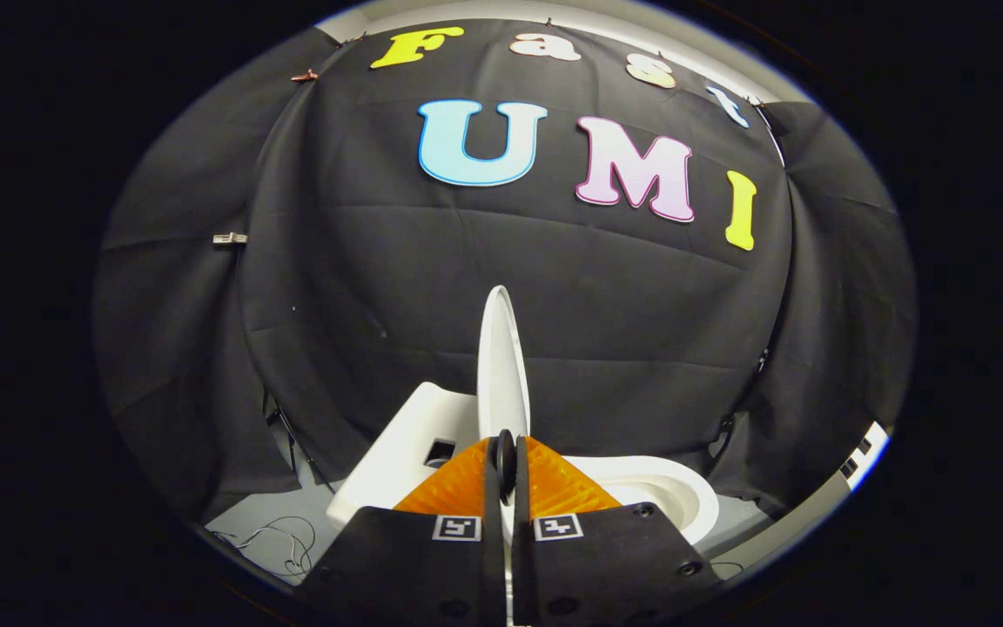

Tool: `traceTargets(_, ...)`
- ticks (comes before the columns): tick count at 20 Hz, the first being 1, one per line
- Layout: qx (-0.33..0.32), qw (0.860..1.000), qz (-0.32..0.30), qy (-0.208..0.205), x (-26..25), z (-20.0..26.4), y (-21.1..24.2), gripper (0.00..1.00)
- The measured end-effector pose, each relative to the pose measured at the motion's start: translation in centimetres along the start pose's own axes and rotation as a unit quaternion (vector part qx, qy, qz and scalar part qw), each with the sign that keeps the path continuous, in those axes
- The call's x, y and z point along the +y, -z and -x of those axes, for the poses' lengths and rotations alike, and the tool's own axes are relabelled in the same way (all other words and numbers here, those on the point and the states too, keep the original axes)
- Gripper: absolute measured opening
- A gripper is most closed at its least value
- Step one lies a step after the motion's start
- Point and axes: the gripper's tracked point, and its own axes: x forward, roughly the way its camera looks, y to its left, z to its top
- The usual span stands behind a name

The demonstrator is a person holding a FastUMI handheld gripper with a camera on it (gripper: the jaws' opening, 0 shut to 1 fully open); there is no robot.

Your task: Open the toilet lid.

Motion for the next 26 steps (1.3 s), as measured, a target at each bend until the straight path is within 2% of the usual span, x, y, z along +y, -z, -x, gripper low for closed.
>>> traceTargets(7, -0.001, 1.0, -0.016, -0.022, 0.7, 0.6, -0.5, 0.16)
traceTargets(9, -0.008, 1.0, 0.001, -0.029, 1.1, 0.7, -0.8, 0.19)
traceTargets(10, -0.003, 0.999, 0.006, -0.035, 1.1, 1.0, -0.4, 0.27)
traceTargets(13, 0.008, 0.998, 0.008, -0.059, 2.1, 1.2, 1.0, 0.71)
traceTargets(15, 0.012, 0.998, 0.008, -0.061, 1.9, 1.5, 1.2, 1.0)
traceTargets(22, 0.013, 0.996, 0.019, -0.082, 0.7, 3.0, 0.8, 0.99)
traceTargets(26, 0.011, 0.995, 0.0, -0.1, -1.8, 4.2, -0.4, 0.99)
